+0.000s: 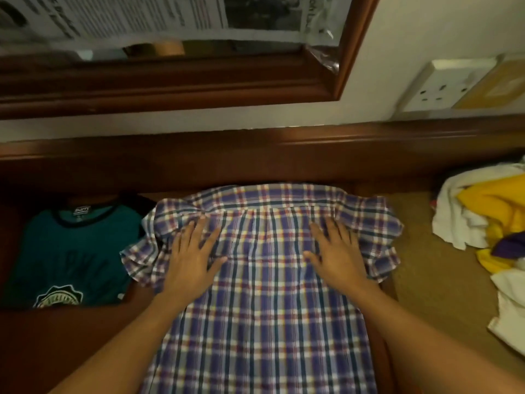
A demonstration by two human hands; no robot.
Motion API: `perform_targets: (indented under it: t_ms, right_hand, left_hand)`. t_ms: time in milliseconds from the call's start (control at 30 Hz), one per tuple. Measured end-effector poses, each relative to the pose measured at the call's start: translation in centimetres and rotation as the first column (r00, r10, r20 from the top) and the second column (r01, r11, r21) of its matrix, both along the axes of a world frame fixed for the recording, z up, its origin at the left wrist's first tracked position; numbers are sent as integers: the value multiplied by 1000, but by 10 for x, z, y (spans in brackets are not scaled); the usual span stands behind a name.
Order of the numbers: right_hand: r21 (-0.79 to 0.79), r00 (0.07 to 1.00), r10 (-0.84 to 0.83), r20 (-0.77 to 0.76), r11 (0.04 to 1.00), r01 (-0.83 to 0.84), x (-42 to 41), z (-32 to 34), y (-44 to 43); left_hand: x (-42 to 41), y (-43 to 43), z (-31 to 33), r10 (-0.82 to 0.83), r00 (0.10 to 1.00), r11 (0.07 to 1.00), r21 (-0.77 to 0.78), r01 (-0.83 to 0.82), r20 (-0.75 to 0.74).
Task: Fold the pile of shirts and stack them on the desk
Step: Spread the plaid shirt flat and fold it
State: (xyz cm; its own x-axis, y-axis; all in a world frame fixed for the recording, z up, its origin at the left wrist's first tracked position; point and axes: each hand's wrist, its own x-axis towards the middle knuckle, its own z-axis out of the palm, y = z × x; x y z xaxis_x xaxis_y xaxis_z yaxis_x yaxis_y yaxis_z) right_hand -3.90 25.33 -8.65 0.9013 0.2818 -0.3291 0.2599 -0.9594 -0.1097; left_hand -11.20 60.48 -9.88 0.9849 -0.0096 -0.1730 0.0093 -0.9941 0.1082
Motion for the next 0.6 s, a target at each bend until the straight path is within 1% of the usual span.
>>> perform_targets:
  t_ms: [33,100,200,300,367,500,600]
  right_hand:
    - [-22,998,-6,-56,1000,4,-5,-8,1]
    - [-21,992,-38,-122,999,36,-8,-18,0]
    - [-7,990,-73,-118,997,73,-10,-22,-2]
    - [-21,993,-66,-97,998,65,-15,-26,-9]
    - [-37,995,-36,-96,999,33,-18,-28,-14]
    - [-33,998,-36,-45,999,35,-29,-29,-15]
    - [-72,999,-23,-38,997,20,-50,-31,-17]
  left_hand:
    - [-1,3,-6,16,999,1000,9,-16,-48]
    - [-3,7,-15,64,992,998,7,-64,-107]
    - [-10,7,-18,111,979,993,-20,-117,-171]
    - [-19,5,-22,117,974,993,8,-118,-194]
    - [-27,5,-25,105,976,994,26,-102,-193]
    - [-42,-2,-25,128,983,992,27,-125,-134]
    - [-64,-11,-23,128,988,992,13,-128,-90]
